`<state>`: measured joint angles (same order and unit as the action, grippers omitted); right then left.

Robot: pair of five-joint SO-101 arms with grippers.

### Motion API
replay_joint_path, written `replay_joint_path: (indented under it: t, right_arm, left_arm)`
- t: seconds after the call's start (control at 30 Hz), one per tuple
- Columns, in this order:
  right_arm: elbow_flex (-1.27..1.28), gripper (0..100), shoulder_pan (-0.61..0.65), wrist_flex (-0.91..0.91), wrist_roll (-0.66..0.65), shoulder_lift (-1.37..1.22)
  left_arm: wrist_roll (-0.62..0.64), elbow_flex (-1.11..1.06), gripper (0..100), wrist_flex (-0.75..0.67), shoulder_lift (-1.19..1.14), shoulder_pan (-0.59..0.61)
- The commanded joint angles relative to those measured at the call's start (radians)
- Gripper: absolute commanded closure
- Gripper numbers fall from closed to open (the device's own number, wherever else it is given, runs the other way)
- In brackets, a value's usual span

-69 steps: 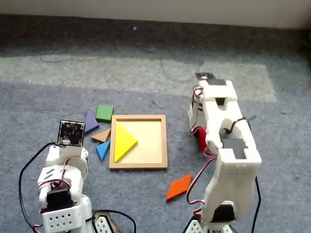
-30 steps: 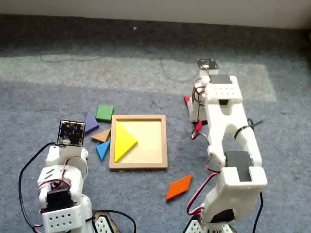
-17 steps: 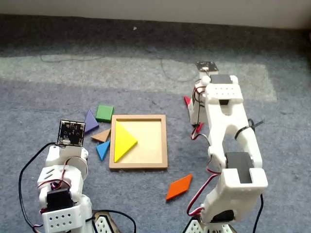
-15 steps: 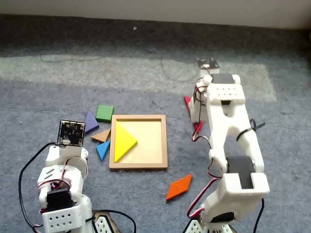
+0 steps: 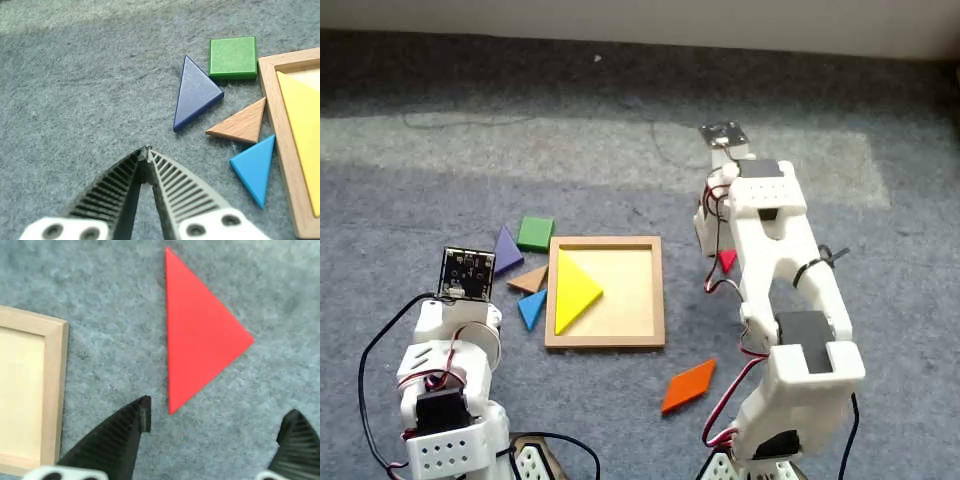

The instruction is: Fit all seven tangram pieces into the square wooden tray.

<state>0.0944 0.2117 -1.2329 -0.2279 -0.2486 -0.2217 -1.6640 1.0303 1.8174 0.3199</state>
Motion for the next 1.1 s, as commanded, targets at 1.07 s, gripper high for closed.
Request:
replay_joint_path:
  t: [1.07]
  right_arm:
    - [-0.590,99.2,-0.010,-0.159,-0.196,-0.460]
  left_arm:
    - [-0.006,0.012,99,-0.017,0.002,0.007]
